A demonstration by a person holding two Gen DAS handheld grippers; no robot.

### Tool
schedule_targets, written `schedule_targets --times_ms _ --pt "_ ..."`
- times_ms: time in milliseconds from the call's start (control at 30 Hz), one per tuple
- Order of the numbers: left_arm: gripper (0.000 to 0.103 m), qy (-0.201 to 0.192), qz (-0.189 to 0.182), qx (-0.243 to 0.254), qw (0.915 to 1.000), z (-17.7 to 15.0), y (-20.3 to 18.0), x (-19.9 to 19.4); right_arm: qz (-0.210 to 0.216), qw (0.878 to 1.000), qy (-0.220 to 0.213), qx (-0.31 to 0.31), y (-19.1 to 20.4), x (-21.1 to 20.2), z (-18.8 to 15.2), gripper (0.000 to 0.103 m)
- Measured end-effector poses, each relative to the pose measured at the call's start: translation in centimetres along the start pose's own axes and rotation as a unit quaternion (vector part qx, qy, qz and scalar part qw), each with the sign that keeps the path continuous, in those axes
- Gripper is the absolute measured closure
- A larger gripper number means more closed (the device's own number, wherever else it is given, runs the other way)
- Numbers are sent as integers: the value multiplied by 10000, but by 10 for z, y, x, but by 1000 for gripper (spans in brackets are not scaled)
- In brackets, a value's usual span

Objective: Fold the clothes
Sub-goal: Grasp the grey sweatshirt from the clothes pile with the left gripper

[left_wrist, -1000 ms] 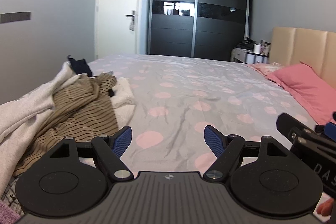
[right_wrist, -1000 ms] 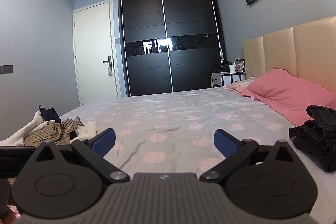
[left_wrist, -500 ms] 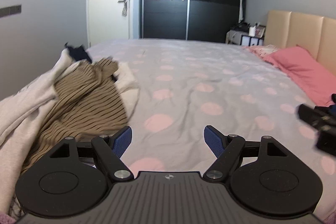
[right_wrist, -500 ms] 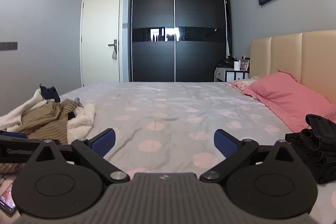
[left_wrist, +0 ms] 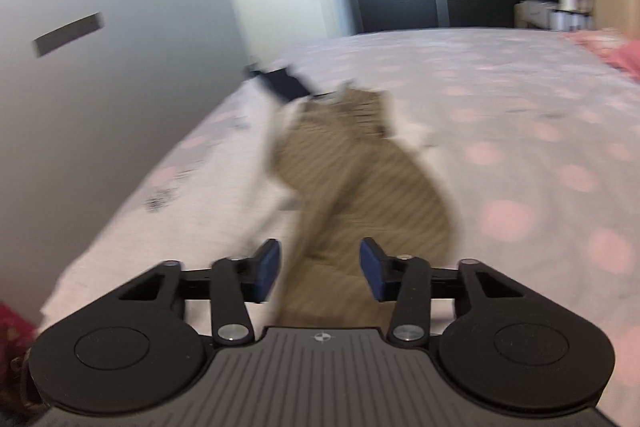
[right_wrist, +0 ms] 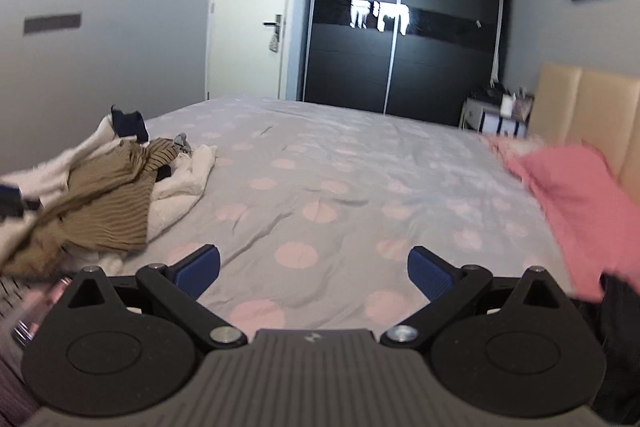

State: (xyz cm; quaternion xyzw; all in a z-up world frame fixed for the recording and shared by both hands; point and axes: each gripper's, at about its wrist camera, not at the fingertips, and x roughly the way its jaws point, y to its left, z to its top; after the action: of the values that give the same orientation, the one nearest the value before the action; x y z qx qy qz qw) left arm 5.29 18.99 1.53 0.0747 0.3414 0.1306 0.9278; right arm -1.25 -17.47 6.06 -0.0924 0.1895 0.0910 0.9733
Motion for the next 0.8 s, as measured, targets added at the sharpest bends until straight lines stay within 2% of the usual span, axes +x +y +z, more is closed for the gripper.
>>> schedule_targets --times_ms 67,167,267,333,400,467,500,567,600,700,767,800 --pt "69 300 163 -14 9994 3 17 22 -147 9999 1 -34 -6 8 -1 2" --pt "69 611 285 -99 9977 2 33 51 -164 9984 150 519 -20 23 -6 2" --pt "68 597 453 40 9972 -4 34 64 -192 9937 399 1028 -29 38 -15 2" --pt "67 606 634 222 9959 -7 32 75 -233 9925 516 1085 -29 45 -20 2" --pt "64 727 687 300 9945 -9 33 88 -252 9925 580 1043 -28 51 -23 2" --pt "56 809 759 215 9936 -11 38 98 -231 9922 635 1045 -27 57 -26 2" --pt "53 809 813 192 9932 -11 40 102 -208 9917 678 1074 -26 60 -27 2" --pt "41 727 959 186 9926 -10 44 106 -149 9902 777 1151 -25 66 -30 2" --pt "40 668 1040 166 9922 -9 47 107 -111 9894 831 1186 -24 70 -31 2" --pt "41 387 1194 -99 9920 -5 56 107 28 9881 977 1191 -20 75 -34 2" --pt "59 268 1221 -197 9920 -3 57 108 118 9878 1028 1164 -18 77 -36 2" --pt "64 249 1224 -204 9920 -2 56 110 153 9878 1046 1146 -16 78 -37 2"
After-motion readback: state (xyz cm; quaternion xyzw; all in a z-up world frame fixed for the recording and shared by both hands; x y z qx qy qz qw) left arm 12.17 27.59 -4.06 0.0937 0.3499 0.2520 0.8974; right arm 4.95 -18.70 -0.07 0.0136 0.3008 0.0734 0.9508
